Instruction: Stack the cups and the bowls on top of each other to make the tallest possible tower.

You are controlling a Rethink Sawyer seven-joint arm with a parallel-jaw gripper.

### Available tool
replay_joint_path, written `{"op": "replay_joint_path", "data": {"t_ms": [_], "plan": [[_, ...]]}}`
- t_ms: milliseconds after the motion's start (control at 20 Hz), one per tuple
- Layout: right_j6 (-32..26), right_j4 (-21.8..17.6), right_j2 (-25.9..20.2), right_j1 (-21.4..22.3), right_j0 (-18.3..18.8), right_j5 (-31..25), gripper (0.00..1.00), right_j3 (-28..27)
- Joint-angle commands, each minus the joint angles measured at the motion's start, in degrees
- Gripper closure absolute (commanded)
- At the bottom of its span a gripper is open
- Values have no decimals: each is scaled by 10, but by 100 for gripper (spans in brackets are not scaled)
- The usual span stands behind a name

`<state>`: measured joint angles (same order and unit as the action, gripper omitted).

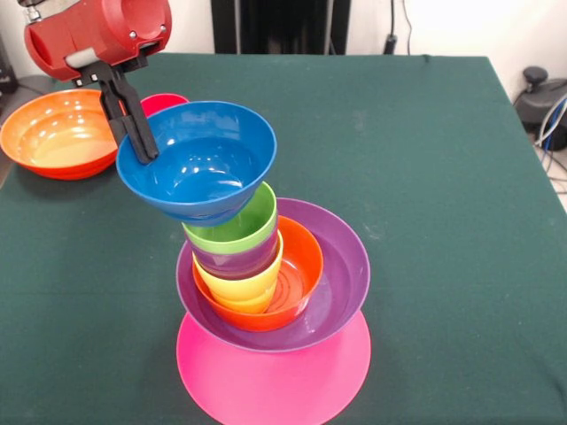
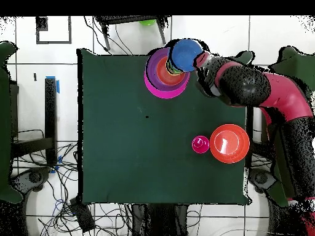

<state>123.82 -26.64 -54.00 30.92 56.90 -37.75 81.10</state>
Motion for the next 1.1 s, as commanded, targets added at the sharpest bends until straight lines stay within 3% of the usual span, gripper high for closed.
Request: {"op": "replay_joint_path", "data": {"t_ms": [50, 1100], "plan": [[-136, -42, 2, -10, -20, 4, 100, 17], [-112, -39, 2, -5, -30, 16, 100, 27]]}}
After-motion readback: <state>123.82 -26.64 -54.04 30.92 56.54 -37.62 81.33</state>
